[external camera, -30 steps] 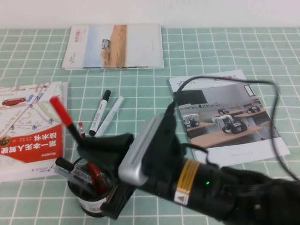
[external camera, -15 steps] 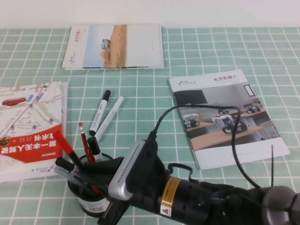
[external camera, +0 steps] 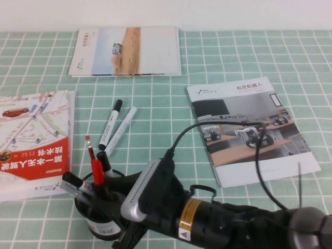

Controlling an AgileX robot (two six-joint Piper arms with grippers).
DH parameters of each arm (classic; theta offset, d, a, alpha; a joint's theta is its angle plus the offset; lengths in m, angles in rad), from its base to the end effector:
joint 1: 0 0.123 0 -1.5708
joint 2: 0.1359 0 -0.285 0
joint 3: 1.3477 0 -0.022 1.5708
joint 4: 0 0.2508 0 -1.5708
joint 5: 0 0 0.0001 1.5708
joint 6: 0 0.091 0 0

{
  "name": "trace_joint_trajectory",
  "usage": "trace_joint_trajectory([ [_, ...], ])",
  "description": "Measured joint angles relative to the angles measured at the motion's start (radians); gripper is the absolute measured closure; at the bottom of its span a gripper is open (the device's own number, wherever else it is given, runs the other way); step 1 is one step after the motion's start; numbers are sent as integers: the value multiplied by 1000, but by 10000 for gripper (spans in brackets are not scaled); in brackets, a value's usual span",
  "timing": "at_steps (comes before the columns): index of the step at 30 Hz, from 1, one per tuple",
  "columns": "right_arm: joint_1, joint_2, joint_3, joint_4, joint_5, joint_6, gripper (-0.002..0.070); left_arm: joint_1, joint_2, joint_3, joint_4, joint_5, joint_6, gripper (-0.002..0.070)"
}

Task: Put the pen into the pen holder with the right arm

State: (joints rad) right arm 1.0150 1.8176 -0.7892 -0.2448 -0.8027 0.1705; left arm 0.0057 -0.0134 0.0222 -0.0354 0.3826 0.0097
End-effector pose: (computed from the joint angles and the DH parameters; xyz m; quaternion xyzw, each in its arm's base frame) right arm 0.1767 0.3145 0.1838 -0.4178 0.6331 0.3727 0.5345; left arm 0.0522 -0.0009 0.1721 -0.0077 0.8060 -0.0105 0.5918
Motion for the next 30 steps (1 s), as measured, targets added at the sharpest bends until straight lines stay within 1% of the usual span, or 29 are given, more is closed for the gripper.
trace_joint_trajectory([
  [2, 0, -25, 15, 0, 13, 0, 383, 0, 0, 0, 0, 0, 0, 679],
  [5, 0, -84, 45, 0, 34, 0, 379, 0, 0, 0, 0, 0, 0, 679],
  [9, 1, -207, 71, 0, 162, 0, 384, 0, 0, 0, 0, 0, 0, 679],
  [11, 1, -276, 73, 0, 270, 0, 409, 0, 0, 0, 0, 0, 0, 679],
  [12, 1, -317, 74, 0, 337, 0, 437, 0, 0, 0, 0, 0, 0, 679],
  [13, 1, -350, 75, 0, 390, 0, 474, 0, 0, 0, 0, 0, 0, 679],
  [15, 1, -436, 75, 0, 520, 0, 573, 0, 0, 0, 0, 0, 0, 679],
  [17, 1, -520, 84, -2, 627, 0, 638, 0, 0, 0, 0, 0, 0, 679],
  [18, 1, -561, 89, -2, 677, 0, 657, 0, 0, 0, 0, 0, 0, 679],
  [22, 1, -710, 140, -2, 820, 0, 687, 0, 0, 0, 0, 0, 0, 679],
  [30, 1, -935, 235, 12, 1111, 0, 694, 0, 0, 0, 0, 0, 0, 679],
])
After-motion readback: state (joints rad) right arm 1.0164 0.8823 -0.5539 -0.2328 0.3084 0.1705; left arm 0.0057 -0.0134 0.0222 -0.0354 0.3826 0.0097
